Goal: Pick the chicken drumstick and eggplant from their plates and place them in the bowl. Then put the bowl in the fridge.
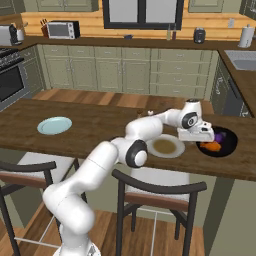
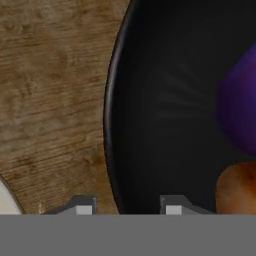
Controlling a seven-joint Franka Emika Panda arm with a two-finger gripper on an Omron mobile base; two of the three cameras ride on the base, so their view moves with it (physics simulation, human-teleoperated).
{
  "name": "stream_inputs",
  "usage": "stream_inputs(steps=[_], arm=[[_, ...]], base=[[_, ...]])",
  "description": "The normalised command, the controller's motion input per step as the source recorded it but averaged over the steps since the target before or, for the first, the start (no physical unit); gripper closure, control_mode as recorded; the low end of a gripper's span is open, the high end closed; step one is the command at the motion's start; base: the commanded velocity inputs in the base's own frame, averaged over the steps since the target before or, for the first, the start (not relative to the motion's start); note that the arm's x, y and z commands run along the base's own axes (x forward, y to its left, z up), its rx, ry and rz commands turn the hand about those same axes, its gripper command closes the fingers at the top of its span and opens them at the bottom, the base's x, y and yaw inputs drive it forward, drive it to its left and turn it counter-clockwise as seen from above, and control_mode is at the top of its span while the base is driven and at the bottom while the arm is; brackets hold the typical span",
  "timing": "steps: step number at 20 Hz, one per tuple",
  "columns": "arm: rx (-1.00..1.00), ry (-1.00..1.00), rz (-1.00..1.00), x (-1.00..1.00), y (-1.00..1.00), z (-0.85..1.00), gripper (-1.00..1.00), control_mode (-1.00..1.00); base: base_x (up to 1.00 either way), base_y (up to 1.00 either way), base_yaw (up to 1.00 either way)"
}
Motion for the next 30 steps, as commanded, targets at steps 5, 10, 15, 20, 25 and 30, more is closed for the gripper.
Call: stream_inputs(steps=[5, 10, 15, 20, 25, 30], arm=[[0.0, 0.0, 0.04, -0.18, 0.0, -0.27, 1.0, -1.0], [0.0, -0.01, 0.02, -0.56, 0.07, 0.1, 1.0, -1.0], [-0.08, -0.11, 0.13, -0.61, 0.44, -0.05, 1.0, -1.0], [-0.15, -0.29, 0.33, -0.46, 0.13, -0.08, 1.0, -1.0], [-0.18, -0.21, 0.46, -0.56, 0.13, 0.0, 1.0, -1.0], [-0.13, -0.05, 0.4, -0.55, 0.59, 0.3, 1.0, -1.0]], base=[[0.0, 0.0, 0.0], [0.0, 0.0, 0.0], [0.0, 0.0, 0.0], [0.0, 0.0, 0.0], [0.0, 0.0, 0.0], [0.0, 0.0, 0.0]])
